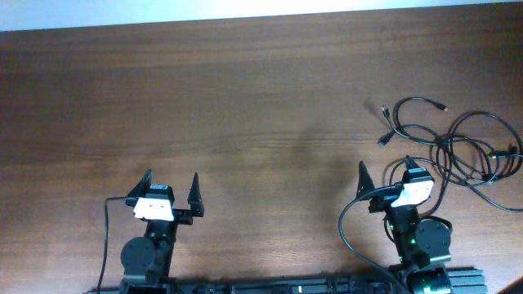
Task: Untangle cables
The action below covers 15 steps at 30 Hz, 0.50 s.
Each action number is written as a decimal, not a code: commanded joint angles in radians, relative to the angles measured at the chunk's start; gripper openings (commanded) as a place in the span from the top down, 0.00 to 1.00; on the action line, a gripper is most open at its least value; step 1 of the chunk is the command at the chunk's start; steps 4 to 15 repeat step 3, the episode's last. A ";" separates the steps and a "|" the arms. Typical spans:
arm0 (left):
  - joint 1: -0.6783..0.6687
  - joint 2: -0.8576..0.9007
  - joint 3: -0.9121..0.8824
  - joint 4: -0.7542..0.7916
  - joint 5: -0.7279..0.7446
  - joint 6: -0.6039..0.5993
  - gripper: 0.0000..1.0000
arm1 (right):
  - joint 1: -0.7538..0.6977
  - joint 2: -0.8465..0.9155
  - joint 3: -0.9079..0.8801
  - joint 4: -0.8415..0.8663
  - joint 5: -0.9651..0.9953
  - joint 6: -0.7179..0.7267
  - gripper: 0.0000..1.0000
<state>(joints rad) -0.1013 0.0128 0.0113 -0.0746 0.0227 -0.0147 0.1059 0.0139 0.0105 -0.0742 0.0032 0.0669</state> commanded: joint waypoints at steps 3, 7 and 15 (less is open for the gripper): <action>0.006 -0.006 -0.003 -0.006 0.015 0.019 0.01 | 0.005 -0.008 -0.005 -0.006 0.006 -0.006 0.02; 0.006 -0.006 -0.003 -0.006 0.015 0.019 0.01 | 0.005 -0.008 -0.005 -0.006 0.006 -0.006 0.02; 0.006 -0.006 -0.003 -0.006 0.015 0.019 0.01 | 0.005 -0.008 -0.005 -0.006 0.006 -0.006 0.02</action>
